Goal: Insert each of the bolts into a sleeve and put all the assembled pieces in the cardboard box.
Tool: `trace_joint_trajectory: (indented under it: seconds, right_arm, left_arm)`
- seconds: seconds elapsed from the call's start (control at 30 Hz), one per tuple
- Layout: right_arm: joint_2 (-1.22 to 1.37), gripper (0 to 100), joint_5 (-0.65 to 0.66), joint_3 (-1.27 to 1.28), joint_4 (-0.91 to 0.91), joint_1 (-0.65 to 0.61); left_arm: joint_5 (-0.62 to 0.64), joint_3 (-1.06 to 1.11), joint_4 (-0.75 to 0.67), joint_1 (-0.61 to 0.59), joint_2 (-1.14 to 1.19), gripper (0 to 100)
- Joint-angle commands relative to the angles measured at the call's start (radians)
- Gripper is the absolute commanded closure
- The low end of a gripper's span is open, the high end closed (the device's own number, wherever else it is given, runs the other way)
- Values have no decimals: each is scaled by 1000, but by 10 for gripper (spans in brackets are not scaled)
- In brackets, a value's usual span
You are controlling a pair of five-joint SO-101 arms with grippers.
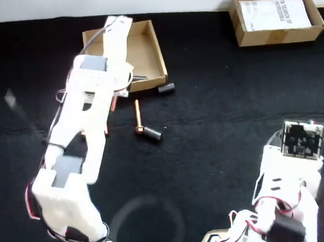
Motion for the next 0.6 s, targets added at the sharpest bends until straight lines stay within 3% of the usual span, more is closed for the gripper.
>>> trace_joint_trajectory:
  seconds: [0.0,0.17,0.27,0.4,0.57]
  right_arm:
    - [-4,992,-6,108,-143,-61]
    - [-5,991,-15,237,-282,-255]
    - [-5,991,-127,277,-328,-361]
    - [-5,991,-311,305,-414,-501]
    - [-5,991,-368,302,-437,-630]
  left_arm:
    - [-5,-31,107,64,-234,991]
    - [-5,-25,230,111,-432,991]
    - [-5,44,245,114,-550,991]
    - [-5,239,230,108,-733,991]
    - [-5,567,86,108,-1029,991]
